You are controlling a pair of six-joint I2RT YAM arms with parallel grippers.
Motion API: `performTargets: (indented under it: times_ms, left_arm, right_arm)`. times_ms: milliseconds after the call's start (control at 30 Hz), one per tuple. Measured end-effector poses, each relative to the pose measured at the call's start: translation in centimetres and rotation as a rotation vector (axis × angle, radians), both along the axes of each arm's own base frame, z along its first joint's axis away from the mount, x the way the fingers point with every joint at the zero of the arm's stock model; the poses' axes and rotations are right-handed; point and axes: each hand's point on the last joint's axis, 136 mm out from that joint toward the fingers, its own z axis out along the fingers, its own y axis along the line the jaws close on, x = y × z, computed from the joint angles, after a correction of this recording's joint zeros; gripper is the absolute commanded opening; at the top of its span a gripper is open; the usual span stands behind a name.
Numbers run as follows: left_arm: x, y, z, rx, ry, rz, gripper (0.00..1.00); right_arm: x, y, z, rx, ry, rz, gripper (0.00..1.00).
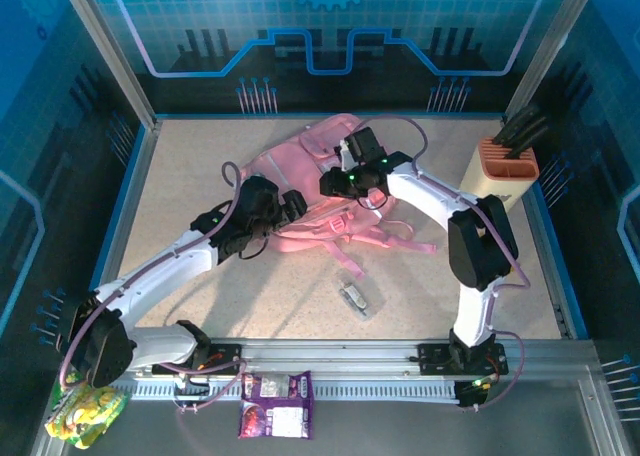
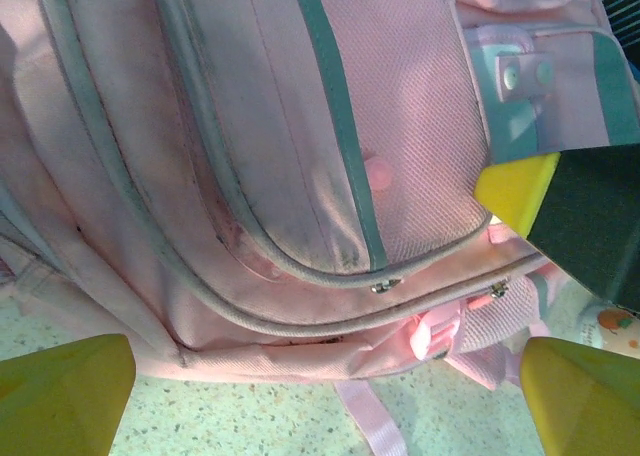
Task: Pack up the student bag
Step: Unzip the student bag at the center of the table.
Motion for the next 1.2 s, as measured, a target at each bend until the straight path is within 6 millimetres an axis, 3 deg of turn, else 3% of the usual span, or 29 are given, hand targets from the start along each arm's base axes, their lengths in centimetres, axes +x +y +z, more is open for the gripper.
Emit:
performTargets:
  times_ms: [167, 333, 533, 833, 1200]
  left_arm:
    - [0.1, 0.6, -0.2, 0.04, -0.007, 0.029, 0.99]
    - [0.1, 0.8, -0.6, 0.066, -0.002, 0.045, 0.99]
    - [-0.7, -0.4, -0.7, 0.072, -0.01, 0.047, 0.99]
    - [-2.1, -1.9, -1.2, 0.12, -0.008, 0.072, 0.99]
    - [-1.4, -1.7, -2.8, 0.159, 0.022, 0.173, 0.99]
  right_arm:
    - [0.1, 0.2, -0.5, 0.001, 0.01, 0.004, 0.11]
    - [0.0, 0.5, 0.0, 0.036, 0.025, -0.024, 0.0]
    - [-1.0, 1.6, 2.3, 0.148, 0.004, -0.088, 0.0]
    - [-3.3, 5.1, 3.5, 0.264, 0.051, -0.12, 0.0]
    - [-3.5, 5.5, 4.2, 0.309, 0.073, -0.161, 0.0]
